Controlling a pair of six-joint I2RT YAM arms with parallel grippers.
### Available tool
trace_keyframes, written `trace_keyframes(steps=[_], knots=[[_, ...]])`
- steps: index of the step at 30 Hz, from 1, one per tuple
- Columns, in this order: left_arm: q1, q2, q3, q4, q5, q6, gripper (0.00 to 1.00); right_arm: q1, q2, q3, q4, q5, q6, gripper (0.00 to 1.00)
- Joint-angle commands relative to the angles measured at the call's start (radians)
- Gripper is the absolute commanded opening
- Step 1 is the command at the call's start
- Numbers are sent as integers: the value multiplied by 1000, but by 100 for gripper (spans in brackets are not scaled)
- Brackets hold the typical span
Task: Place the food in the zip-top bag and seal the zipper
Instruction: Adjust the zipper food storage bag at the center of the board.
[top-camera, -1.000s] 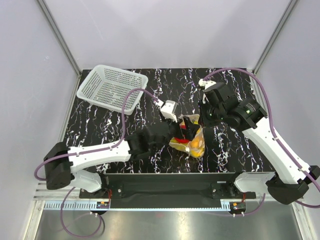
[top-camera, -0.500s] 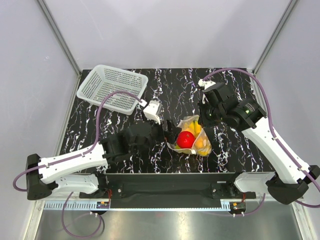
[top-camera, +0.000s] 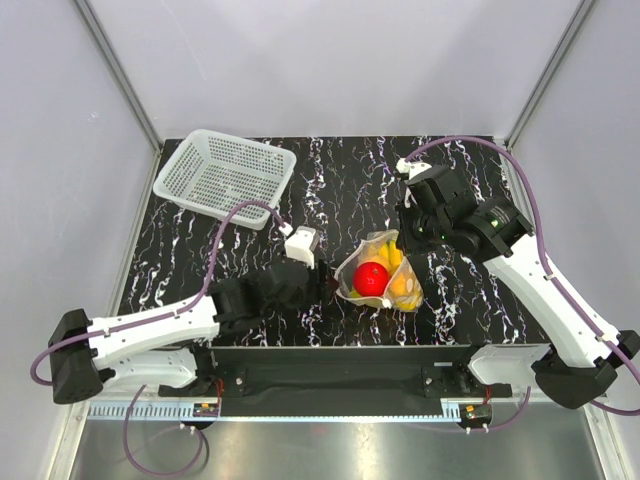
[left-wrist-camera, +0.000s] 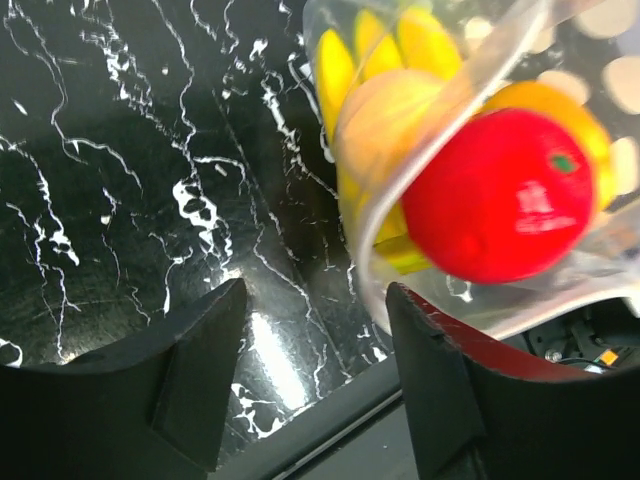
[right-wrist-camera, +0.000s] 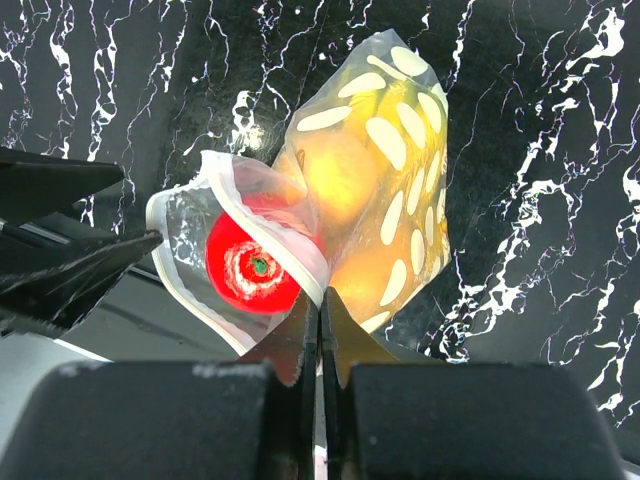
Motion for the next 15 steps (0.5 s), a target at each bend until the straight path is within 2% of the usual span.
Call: trace_keyframes(steps=[1,9,10,11,15], knots=[[19,-37,-28,139,22,-37,62,7,-24,13,31,-5,11,0],[53,-10,-51,260,82,-56,69,7,-29,8,34,-11,19,0],[58,-2,-49,268,91,-61,90,7,-29,8,34,-14,22,0],[61,4,-45,268,102,-67,99,7,-29,8,34,-12,22,0],[76,56,-8,259,134,-95,99,7,-29,8,34,-9,19,0]])
